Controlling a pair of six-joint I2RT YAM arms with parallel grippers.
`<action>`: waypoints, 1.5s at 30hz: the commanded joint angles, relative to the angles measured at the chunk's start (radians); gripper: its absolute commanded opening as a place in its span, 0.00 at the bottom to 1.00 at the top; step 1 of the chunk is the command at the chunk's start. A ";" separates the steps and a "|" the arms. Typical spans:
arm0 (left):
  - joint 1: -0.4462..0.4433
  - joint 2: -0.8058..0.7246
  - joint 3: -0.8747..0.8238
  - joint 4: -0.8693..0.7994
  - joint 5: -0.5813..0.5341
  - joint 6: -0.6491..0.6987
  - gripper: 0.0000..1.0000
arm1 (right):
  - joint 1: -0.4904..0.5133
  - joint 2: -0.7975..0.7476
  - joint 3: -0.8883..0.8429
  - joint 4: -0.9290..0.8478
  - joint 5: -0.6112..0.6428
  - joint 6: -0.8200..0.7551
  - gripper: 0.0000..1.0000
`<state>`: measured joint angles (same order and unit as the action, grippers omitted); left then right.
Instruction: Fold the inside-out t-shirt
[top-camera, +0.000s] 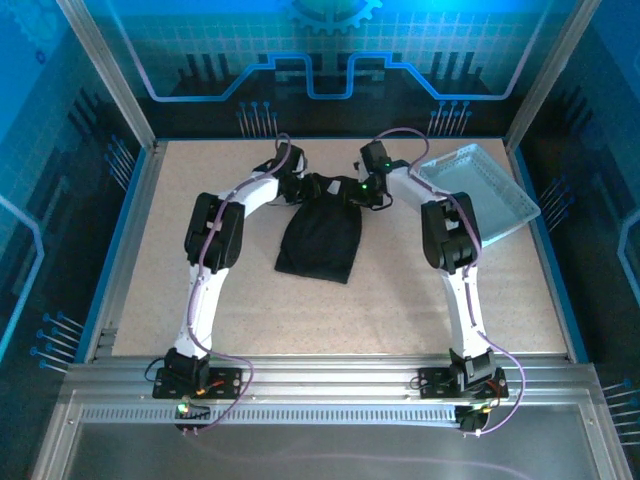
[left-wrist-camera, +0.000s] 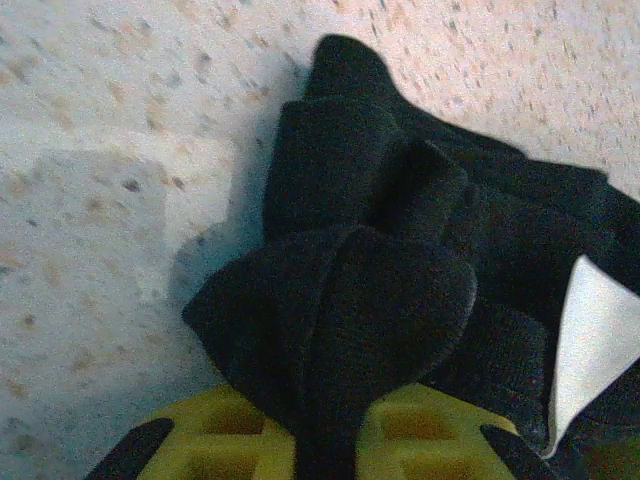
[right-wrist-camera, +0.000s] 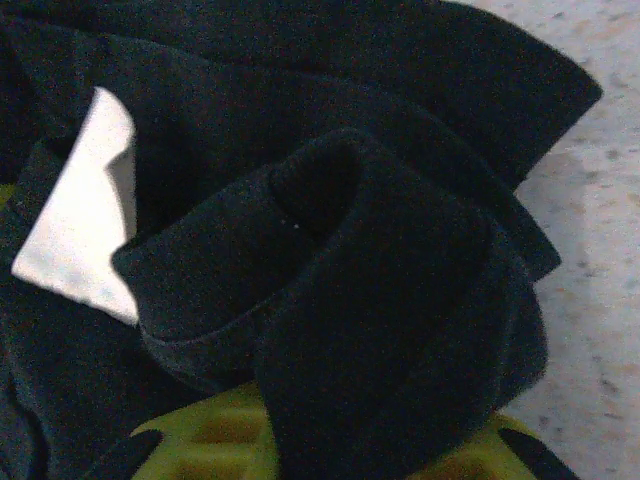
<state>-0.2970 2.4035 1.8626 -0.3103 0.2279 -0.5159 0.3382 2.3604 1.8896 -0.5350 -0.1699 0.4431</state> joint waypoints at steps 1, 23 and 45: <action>-0.044 -0.074 -0.078 0.056 0.079 -0.021 0.12 | 0.023 -0.055 -0.045 0.047 -0.042 -0.017 0.15; 0.012 -0.437 -0.411 0.352 0.062 -0.137 0.00 | -0.033 -0.444 -0.264 0.167 -0.025 -0.041 0.00; 0.040 -0.562 -0.290 0.490 0.121 -0.142 0.00 | -0.027 -0.392 0.175 -0.058 -0.053 -0.124 0.00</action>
<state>-0.2577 1.9167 1.6112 0.0891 0.2985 -0.6567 0.3130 1.9736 2.0823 -0.5602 -0.2001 0.3527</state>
